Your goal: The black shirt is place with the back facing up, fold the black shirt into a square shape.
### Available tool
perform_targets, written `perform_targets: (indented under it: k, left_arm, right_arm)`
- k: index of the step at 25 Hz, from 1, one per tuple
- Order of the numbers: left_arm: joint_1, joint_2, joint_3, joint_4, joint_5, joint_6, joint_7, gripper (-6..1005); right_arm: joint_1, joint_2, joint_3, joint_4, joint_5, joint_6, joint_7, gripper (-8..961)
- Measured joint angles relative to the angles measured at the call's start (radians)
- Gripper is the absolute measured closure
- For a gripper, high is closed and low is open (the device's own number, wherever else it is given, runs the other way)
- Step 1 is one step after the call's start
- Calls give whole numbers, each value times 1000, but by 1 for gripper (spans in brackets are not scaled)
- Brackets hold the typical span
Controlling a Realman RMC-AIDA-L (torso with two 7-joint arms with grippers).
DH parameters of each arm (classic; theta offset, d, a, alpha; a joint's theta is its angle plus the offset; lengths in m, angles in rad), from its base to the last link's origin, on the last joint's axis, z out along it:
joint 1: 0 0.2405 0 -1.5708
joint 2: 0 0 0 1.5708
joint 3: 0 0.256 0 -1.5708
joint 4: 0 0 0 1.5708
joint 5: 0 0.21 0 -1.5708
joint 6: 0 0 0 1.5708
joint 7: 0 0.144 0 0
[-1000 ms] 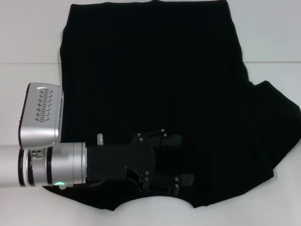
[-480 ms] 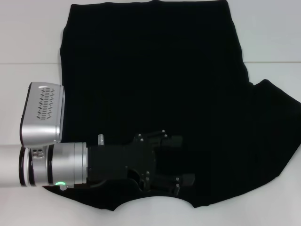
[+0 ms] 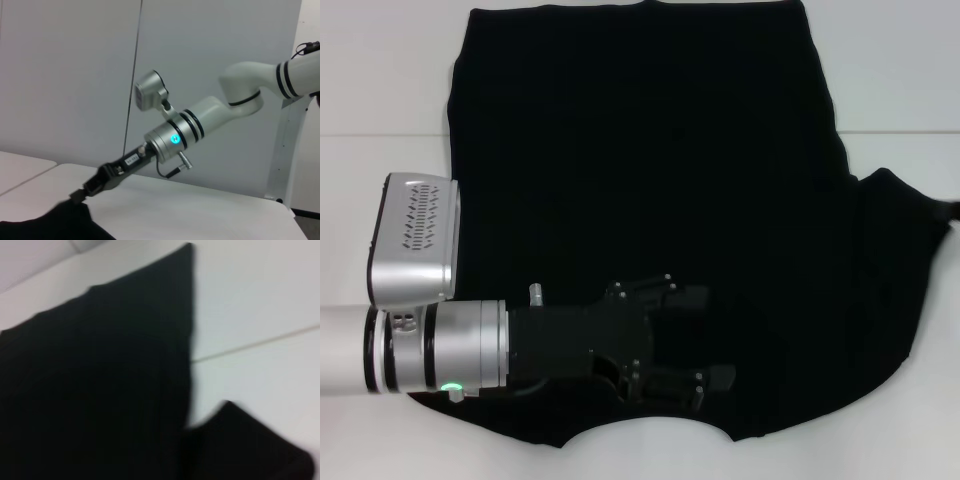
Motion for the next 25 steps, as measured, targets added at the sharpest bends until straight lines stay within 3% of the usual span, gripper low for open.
perform_targets:
  k: [5, 7, 12, 25]
  left_arm:
    - [-4, 2, 0, 0, 2, -16, 0, 128]
    - [-6, 3, 0, 0, 4, -20, -2, 128]
    - [-8, 5, -1, 0, 8, -20, -11, 130]
    - [-12, 6, 0, 2, 12, -23, -12, 135]
  right_arm:
    - [79, 20, -56, 30, 6, -32, -8, 953]
    - [124, 40, -142, 49, 3, -65, -5, 953]
    - [155, 56, -265, 52, -1, -68, 44, 953]
    - [186, 69, -299, 47, -3, -72, 86, 954]
